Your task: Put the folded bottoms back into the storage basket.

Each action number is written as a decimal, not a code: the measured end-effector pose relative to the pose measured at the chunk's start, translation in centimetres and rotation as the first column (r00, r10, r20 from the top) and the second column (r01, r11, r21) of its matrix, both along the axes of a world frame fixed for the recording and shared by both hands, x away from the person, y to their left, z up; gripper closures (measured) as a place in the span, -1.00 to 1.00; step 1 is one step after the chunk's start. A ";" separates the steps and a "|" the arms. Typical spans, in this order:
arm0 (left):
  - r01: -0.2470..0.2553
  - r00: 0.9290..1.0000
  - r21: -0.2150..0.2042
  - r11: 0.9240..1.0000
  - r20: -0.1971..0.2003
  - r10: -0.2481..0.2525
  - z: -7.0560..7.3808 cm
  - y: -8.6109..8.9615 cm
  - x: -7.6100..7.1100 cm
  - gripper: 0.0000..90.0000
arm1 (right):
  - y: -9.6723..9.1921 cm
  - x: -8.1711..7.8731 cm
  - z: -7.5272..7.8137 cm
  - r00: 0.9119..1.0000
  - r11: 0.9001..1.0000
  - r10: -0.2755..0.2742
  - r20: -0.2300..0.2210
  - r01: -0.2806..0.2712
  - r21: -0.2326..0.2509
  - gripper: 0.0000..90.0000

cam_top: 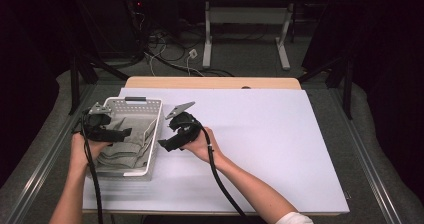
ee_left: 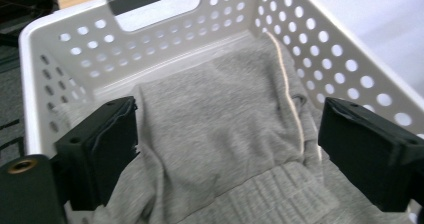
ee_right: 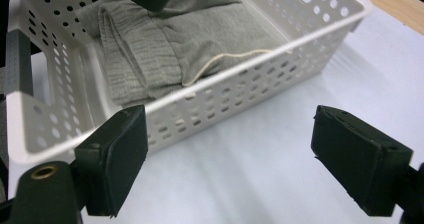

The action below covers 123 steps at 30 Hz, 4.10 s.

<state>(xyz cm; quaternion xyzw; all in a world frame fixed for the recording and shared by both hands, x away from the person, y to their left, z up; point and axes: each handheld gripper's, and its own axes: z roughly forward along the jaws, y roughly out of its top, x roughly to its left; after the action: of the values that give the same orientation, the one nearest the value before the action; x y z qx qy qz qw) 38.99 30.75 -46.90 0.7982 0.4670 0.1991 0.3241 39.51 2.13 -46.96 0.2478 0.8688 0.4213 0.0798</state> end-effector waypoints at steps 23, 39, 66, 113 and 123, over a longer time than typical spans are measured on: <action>0.113 0.993 -0.017 0.993 0.027 -0.113 0.8 -3.5 -0.8 -1.00 | -7.6 -0.5 -0.2 0.997 0.997 -0.075 0.005 0.076 -0.028 -0.83; 0.174 0.983 -0.016 0.985 0.059 -0.172 0.9 -6.1 -1.9 -1.00 | -12.6 -1.5 -0.8 0.990 0.990 -0.140 0.014 0.141 -0.032 -0.84; 0.230 0.961 0.013 0.973 0.154 -0.229 1.6 -8.2 -6.8 -1.00 | -19.9 -5.5 -1.7 0.964 0.965 -0.258 0.061 0.260 -0.033 -0.84; 0.240 0.958 0.073 0.968 0.145 -0.249 -1.5 -7.7 -12.5 -1.00 | -26.2 -12.4 -4.4 0.945 0.946 -0.313 0.095 0.319 -0.054 -0.93; 0.230 0.960 0.073 0.971 0.149 -0.238 -2.3 -7.6 -13.1 -1.00 | -27.2 -13.5 -5.1 0.939 0.939 -0.330 0.101 0.338 -0.066 -0.96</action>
<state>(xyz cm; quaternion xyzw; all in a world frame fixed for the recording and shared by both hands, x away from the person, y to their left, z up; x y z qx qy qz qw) 25.86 23.13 -49.17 0.8383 0.3368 0.2343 0.3590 25.97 -25.09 -52.07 0.3693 0.8264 0.3759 0.1985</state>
